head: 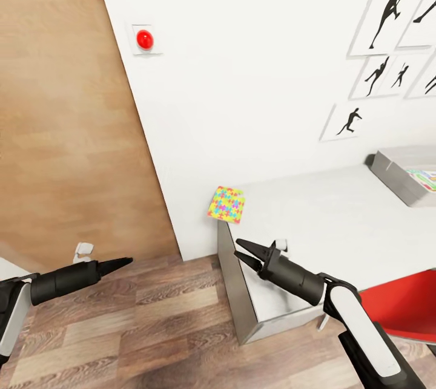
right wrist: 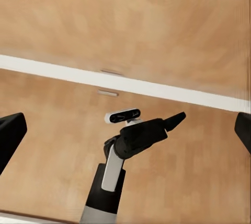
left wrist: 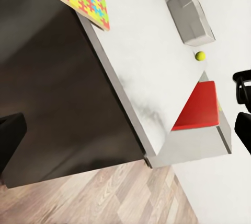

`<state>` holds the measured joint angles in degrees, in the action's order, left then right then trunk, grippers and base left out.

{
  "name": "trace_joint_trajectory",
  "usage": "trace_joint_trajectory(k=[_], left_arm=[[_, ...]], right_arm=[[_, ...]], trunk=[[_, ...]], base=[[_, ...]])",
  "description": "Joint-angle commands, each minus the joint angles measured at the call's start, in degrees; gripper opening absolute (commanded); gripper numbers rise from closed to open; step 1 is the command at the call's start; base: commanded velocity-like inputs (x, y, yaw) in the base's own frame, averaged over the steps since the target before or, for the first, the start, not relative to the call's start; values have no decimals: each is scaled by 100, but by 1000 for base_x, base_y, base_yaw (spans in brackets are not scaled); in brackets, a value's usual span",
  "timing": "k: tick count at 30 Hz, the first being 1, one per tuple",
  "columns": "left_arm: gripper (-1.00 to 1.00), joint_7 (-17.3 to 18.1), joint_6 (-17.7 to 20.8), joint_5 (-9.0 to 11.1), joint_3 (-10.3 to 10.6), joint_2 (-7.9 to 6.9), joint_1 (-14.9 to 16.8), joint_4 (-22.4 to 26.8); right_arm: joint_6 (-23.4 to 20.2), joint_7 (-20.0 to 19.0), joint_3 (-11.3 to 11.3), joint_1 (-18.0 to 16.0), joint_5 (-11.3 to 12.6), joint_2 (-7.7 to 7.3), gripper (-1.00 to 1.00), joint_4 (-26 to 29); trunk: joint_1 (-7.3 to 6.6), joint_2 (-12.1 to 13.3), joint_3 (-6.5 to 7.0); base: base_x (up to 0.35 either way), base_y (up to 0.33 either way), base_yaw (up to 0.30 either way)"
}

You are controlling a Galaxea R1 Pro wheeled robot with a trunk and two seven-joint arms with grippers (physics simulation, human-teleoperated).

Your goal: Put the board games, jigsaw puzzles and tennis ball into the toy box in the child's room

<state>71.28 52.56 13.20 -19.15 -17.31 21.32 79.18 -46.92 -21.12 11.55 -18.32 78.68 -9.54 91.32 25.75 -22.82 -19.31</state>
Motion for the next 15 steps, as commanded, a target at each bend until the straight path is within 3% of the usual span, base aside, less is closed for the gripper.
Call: trace_joint_trajectory(k=[1, 15], left_arm=[[100, 6, 44, 14, -1, -1, 4, 1], [100, 3, 44, 16, -7, -4, 11, 1]], right_arm=[[-7, -30, 2, -5, -44, -2, 100, -1], [7, -67, 1, -5, -185, 10, 100, -1]], trunk=[[3, -10, 0], [3, -10, 104]], base=[[0, 0, 0], [0, 0, 0]])
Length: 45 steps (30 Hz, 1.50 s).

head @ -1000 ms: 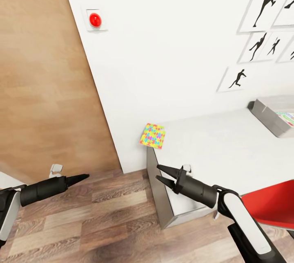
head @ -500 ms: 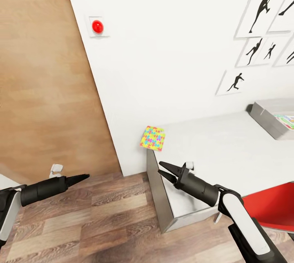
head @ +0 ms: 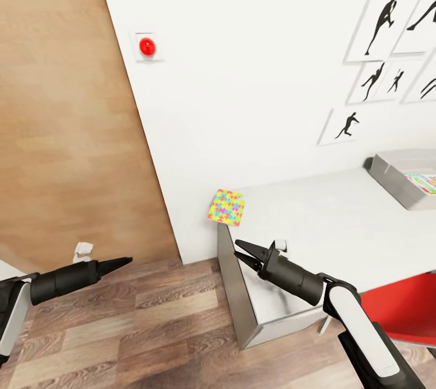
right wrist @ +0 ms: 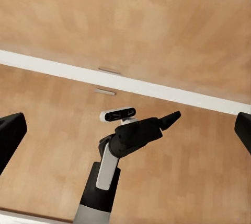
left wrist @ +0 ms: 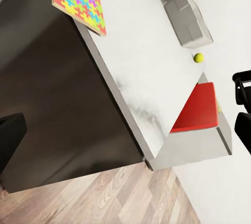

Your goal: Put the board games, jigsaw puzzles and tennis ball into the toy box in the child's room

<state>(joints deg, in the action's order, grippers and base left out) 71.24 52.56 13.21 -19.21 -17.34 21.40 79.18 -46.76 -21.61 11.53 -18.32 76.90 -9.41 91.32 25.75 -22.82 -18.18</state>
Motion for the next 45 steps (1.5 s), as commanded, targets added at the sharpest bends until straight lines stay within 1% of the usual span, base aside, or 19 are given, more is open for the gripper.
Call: trace_joint_trajectory(k=[1, 7, 16, 26, 33, 45], left_arm=[[100, 7, 44, 15, 0, 0, 4, 1], [100, 4, 44, 15, 2, 2, 5, 1], [100, -10, 44, 9, 50, 14, 5, 1], [100, -14, 44, 6, 71, 16, 5, 1], [100, -14, 42, 6, 80, 19, 5, 1], [100, -7, 44, 6, 50, 15, 5, 1]], right_arm=[[-10, -18, 4, -5, -7, -3, 100, 0], [4, -18, 14, -5, -14, 11, 100, 0], [188, -21, 29, -5, -17, 4, 100, 0], [234, -158, 27, -5, -24, -2, 100, 0], [237, -190, 17, -5, -215, -5, 100, 0], [254, -194, 2, -5, -280, 8, 100, 0]], trunk=[[3, -10, -4], [3, -10, 39], [3, -10, 121], [3, -10, 214], [3, -10, 261], [3, -10, 269]], base=[[0, 0, 0], [0, 0, 0], [0, 0, 0], [0, 0, 0], [0, 0, 0], [0, 0, 0]])
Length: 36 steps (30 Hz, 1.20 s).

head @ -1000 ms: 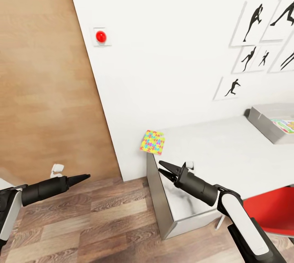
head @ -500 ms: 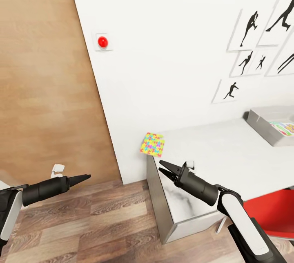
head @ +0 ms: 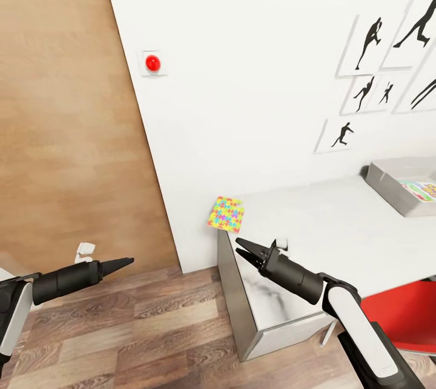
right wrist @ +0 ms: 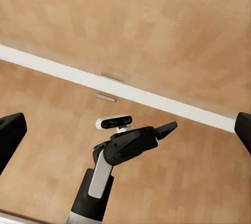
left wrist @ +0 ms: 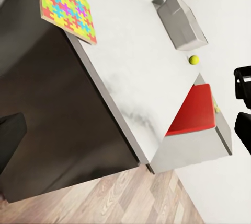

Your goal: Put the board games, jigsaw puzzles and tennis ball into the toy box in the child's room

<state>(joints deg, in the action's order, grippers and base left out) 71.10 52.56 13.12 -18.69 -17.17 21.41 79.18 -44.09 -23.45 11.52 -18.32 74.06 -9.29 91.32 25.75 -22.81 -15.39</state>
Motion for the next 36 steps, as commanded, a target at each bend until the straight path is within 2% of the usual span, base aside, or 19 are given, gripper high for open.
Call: trace_joint_trajectory(k=[1, 11, 22, 36], left_arm=[[100, 6, 44, 15, 2, 0, 4, 1], [100, 9, 44, 20, 12, -1, 4, 1], [100, 9, 44, 24, 9, 2, 4, 1], [100, 13, 44, 24, -3, -1, 4, 1]], right_arm=[[-13, -10, 2, -5, 5, -3, 100, 0], [-12, -10, 9, -5, 4, -2, 100, 0], [-17, -16, -5, -5, 4, -8, 100, 0], [-12, -200, -5, -5, 2, -11, 100, 0]], trunk=[[3, -11, -10], [3, -11, -7], [3, -11, 73], [3, -11, 87]], base=[[0, 0, 0], [0, 0, 0], [0, 0, 0], [0, 0, 0]])
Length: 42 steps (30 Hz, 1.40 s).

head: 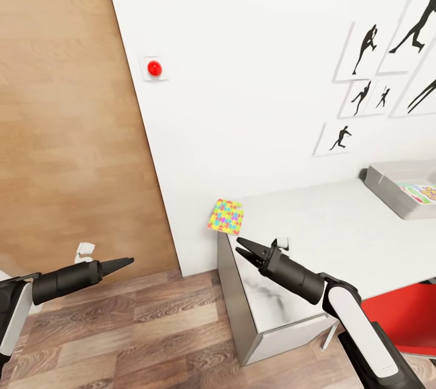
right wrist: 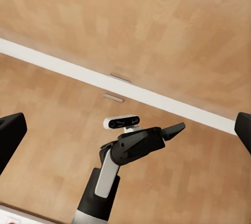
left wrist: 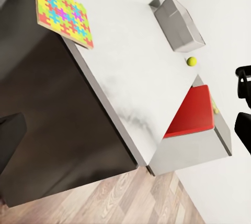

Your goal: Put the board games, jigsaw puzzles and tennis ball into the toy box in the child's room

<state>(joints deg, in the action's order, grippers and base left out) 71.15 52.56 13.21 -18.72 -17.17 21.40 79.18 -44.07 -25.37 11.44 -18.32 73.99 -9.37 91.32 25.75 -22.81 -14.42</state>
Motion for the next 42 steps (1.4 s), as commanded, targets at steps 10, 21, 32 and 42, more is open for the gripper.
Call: trace_joint_trajectory(k=[10, 21, 32, 42], left_arm=[[100, 9, 44, 11, -7, -5, 4, 1], [100, 16, 46, 7, -24, -13, 4, 1], [100, 13, 44, 13, -34, -14, 4, 1], [100, 13, 44, 15, -35, -14, 3, 1]], right_arm=[[-14, -35, 8, -5, 8, -4, 100, 0], [-14, -46, 14, -5, 10, -4, 100, 0], [24, -47, 18, -5, 10, -4, 100, 0], [198, -220, 37, -5, -76, -11, 100, 0]], trunk=[[3, -11, 42], [3, -11, 132], [3, -11, 227], [3, -11, 316]], base=[[0, 0, -99], [0, 17, -172], [0, 173, -113], [0, 17, -77]])
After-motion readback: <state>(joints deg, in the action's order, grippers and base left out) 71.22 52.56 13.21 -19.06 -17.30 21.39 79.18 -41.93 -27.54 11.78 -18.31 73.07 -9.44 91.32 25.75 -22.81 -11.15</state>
